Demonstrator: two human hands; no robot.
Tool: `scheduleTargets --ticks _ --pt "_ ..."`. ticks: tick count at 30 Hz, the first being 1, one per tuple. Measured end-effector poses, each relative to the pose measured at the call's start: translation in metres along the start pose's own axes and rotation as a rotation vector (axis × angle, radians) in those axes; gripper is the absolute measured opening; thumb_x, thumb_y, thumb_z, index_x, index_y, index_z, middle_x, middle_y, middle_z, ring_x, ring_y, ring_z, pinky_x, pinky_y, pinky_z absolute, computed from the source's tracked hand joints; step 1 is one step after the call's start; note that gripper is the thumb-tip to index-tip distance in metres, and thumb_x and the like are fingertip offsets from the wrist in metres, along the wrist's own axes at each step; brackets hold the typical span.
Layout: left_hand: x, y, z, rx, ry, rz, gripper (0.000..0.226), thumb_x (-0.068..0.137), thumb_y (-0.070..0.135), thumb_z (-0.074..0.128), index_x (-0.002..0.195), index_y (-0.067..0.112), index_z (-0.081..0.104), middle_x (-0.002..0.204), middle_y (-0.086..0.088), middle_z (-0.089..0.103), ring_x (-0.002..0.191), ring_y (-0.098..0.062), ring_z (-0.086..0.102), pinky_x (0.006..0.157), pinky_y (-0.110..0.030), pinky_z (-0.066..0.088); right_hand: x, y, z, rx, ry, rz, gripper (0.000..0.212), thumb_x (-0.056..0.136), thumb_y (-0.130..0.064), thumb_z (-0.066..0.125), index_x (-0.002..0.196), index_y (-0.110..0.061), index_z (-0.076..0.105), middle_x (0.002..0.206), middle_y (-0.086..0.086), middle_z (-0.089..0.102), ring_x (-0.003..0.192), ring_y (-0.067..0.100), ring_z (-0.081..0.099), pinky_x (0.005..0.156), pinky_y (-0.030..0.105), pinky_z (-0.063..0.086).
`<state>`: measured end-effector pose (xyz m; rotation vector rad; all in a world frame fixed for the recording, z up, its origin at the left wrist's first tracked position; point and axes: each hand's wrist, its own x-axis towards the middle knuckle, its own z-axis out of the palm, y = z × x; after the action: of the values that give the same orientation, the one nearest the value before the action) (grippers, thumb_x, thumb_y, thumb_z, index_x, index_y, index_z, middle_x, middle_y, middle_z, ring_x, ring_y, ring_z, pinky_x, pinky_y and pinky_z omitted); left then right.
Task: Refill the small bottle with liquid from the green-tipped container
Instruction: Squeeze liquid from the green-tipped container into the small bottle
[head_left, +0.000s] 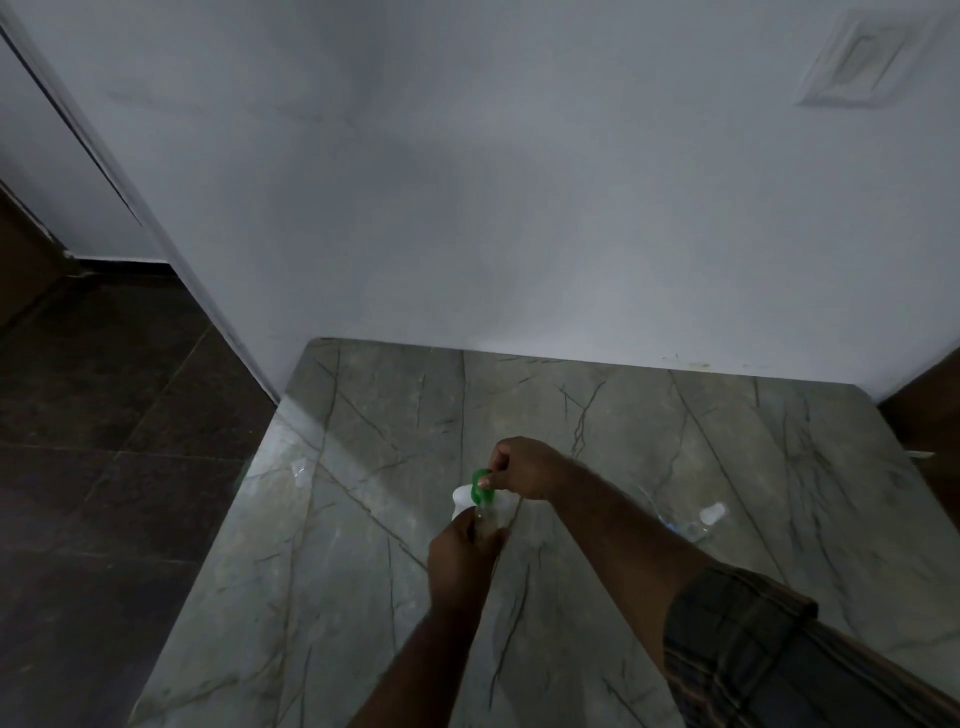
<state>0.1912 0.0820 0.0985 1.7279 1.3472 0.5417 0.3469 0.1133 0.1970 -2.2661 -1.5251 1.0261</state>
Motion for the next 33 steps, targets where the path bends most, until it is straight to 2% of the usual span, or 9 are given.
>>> scheduleTargets --ticks 6,11,18,20,22,25,28,31,33 --pt "-0.002 -0.009 0.004 -0.005 -0.015 -0.028 0.026 0.083 0.045 0.071 0.101 0.026 0.069 0.082 0.01 0.071 0.074 -0.002 0.067 0.072 -0.032 0.06 0.004 0.005 0.01 0.012 -0.004 0.015 0.033 0.082 -0.036 0.073 0.099 -0.009 0.067 0.099 0.006 0.064 0.084 0.011 0.052 0.071 0.027 0.037" --pt "-0.003 -0.01 0.004 -0.016 -0.018 -0.031 0.025 0.083 0.043 0.071 0.1 0.025 0.068 0.083 0.009 0.071 0.075 -0.005 0.067 0.074 -0.035 0.061 0.003 0.007 0.013 0.035 0.006 0.02 0.033 0.082 -0.035 0.073 0.101 -0.009 0.067 0.104 0.007 0.065 0.084 0.012 0.052 0.071 0.027 0.038" --pt "0.002 -0.005 0.0 0.014 0.001 0.029 0.026 0.085 0.041 0.071 0.104 0.023 0.069 0.086 0.007 0.072 0.078 -0.005 0.068 0.075 -0.034 0.06 0.004 0.004 0.004 0.041 0.005 0.007 0.03 0.082 -0.035 0.073 0.099 -0.01 0.07 0.104 0.007 0.069 0.08 0.01 0.054 0.055 0.017 0.034" --pt "0.002 -0.005 0.0 0.009 0.002 0.042 0.025 0.086 0.042 0.07 0.102 0.023 0.069 0.084 0.007 0.072 0.076 -0.006 0.067 0.074 -0.033 0.059 0.004 0.005 0.006 0.034 0.011 0.013 0.03 0.082 -0.035 0.073 0.099 -0.011 0.069 0.104 0.006 0.068 0.08 0.011 0.053 0.056 0.019 0.035" --pt "0.001 -0.007 0.001 0.008 -0.005 0.028 0.024 0.086 0.043 0.069 0.1 0.023 0.068 0.083 0.007 0.071 0.075 -0.007 0.067 0.072 -0.032 0.059 0.004 0.005 0.01 0.02 0.018 0.009 0.03 0.082 -0.034 0.073 0.099 -0.01 0.068 0.103 0.006 0.067 0.082 0.011 0.052 0.064 0.023 0.037" --pt "-0.001 -0.009 0.003 -0.009 -0.018 -0.009 0.022 0.086 0.042 0.07 0.097 0.024 0.068 0.082 0.008 0.071 0.073 -0.006 0.067 0.069 -0.027 0.058 0.004 0.006 0.014 0.032 0.033 0.014 0.03 0.081 -0.033 0.074 0.098 -0.009 0.067 0.095 0.003 0.061 0.084 0.012 0.051 0.071 0.027 0.037" --pt "-0.002 -0.007 0.002 -0.005 -0.021 -0.004 0.02 0.086 0.042 0.07 0.094 0.025 0.067 0.081 0.008 0.07 0.072 -0.005 0.066 0.068 -0.024 0.056 0.002 0.008 0.016 0.047 0.034 0.019 0.031 0.081 -0.034 0.074 0.097 -0.01 0.067 0.094 0.002 0.06 0.083 0.012 0.051 0.07 0.026 0.037" --pt "-0.003 -0.006 0.0 0.007 -0.016 -0.001 0.02 0.086 0.043 0.069 0.093 0.024 0.067 0.079 0.007 0.07 0.071 -0.007 0.065 0.067 -0.025 0.056 0.001 0.007 0.013 0.052 0.019 0.017 0.031 0.082 -0.035 0.073 0.1 -0.009 0.067 0.1 0.005 0.064 0.083 0.011 0.052 0.063 0.023 0.036" --pt "-0.003 -0.004 -0.002 0.004 -0.004 0.016 0.019 0.087 0.043 0.068 0.093 0.025 0.069 0.078 0.008 0.07 0.071 -0.006 0.066 0.067 -0.027 0.057 0.0 0.004 0.008 0.041 0.017 0.008 0.031 0.083 -0.034 0.073 0.1 -0.009 0.068 0.103 0.006 0.066 0.083 0.012 0.052 0.063 0.023 0.037"
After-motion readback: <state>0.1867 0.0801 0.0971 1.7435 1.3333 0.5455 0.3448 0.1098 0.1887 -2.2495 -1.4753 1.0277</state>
